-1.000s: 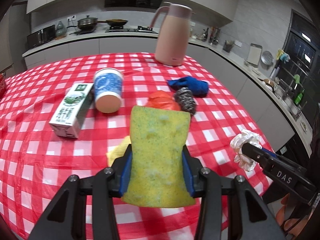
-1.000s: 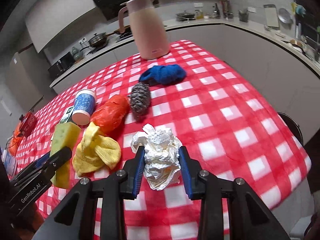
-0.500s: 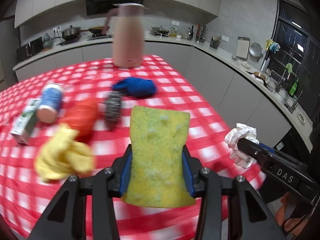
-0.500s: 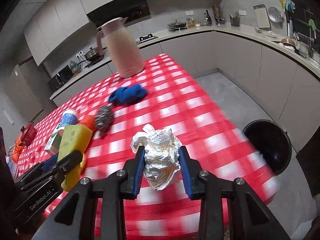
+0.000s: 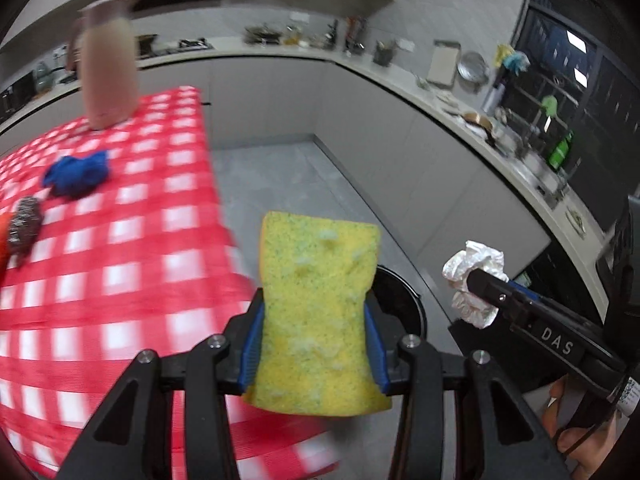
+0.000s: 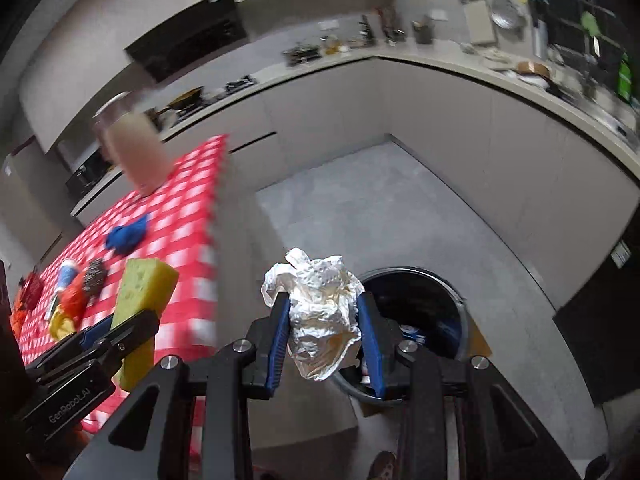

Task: Collect trash
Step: 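Carry both items over the black bin and open both tools to drop them, then return both tools to the table toward the milk carton and blue cup, then grasp the milk carton with the left tool while the right tool grasps the blue cup, then carry both items over the black bin and open both tools to drop them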

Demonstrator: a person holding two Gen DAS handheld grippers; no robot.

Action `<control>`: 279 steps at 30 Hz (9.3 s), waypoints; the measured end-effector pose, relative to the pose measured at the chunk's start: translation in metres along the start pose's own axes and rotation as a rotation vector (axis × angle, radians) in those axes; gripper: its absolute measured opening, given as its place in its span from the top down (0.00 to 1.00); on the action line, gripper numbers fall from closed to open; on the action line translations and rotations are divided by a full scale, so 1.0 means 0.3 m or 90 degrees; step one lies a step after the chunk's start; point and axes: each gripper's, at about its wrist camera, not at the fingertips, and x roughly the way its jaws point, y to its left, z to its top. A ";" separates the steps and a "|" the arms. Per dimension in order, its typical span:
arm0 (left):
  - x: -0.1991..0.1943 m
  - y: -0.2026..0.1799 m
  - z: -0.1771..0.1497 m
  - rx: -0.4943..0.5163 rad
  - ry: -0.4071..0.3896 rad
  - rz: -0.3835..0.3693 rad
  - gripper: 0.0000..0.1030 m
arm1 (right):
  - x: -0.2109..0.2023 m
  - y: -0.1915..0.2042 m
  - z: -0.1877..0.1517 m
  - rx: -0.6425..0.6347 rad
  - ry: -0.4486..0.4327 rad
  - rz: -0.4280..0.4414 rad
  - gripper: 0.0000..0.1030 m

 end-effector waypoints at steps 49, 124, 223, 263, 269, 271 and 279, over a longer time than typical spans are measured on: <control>0.099 -0.064 0.093 -0.068 0.055 0.038 0.29 | 0.226 -0.190 0.086 0.042 0.061 0.010 0.45; -0.340 1.737 -0.009 -0.147 0.042 0.195 0.29 | 0.455 1.957 -0.237 -0.164 0.068 0.119 0.43; -0.466 1.124 -0.042 -0.095 -0.073 0.153 0.46 | 0.177 1.370 -0.177 -0.149 0.011 0.150 0.41; 0.050 -0.064 -0.026 0.009 0.006 -0.005 0.46 | 0.002 -0.013 -0.063 0.024 0.010 0.009 0.41; 0.233 -0.175 -0.062 0.013 0.054 0.020 0.46 | 0.136 -0.220 -0.054 0.036 0.045 0.001 0.41; 0.283 -0.188 -0.070 0.011 0.069 0.035 0.46 | 0.190 -0.281 -0.061 0.042 0.064 0.003 0.41; 0.475 -0.199 -0.110 -0.013 0.141 0.076 0.44 | 0.399 -0.385 -0.073 0.030 0.124 0.019 0.38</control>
